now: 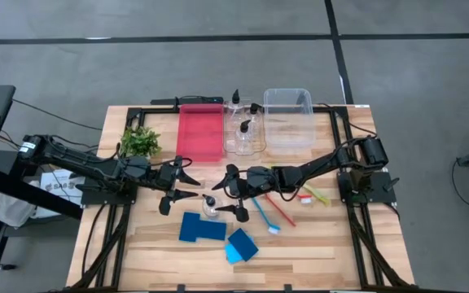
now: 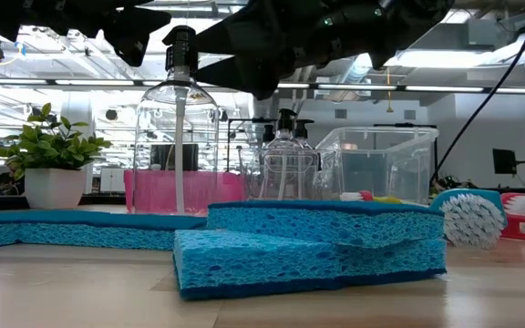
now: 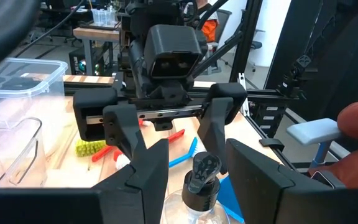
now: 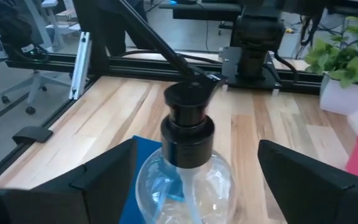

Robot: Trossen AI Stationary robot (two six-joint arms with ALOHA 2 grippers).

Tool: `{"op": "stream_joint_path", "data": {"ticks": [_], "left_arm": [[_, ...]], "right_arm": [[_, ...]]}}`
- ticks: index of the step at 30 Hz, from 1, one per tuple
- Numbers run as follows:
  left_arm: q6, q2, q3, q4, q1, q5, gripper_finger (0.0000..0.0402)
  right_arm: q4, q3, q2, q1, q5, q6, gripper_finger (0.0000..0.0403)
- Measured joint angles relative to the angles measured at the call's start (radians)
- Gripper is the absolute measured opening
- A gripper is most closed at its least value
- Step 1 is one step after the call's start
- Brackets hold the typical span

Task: Pick & Place Kitchen Sink Supplies
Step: Put the soap dispenser into the left transparent bin

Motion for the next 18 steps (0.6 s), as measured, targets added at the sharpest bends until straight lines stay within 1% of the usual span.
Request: {"op": "stream_joint_path", "data": {"ticks": [7,10,16,18], "left_arm": [[0.0,0.0,0.0,0.003,0.0,0.0,0.0161],[0.004,0.0,0.0,0.003,0.0,0.0,0.0161],[0.003,0.0,0.0,0.003,0.0,0.0,0.0161],[0.003,0.0,0.0,0.005,0.0,0.0,0.0161]], "right_arm": [[0.004,0.0,0.004,-0.001,-0.003,-0.003,0.0327],[0.034,0.003,0.036,-0.001,-0.006,-0.01,0.0327],[0.048,0.091,0.141,-0.002,-0.021,-0.01,0.0327],[0.034,0.116,0.158,-0.008,-0.022,-0.023,0.0327]]}}
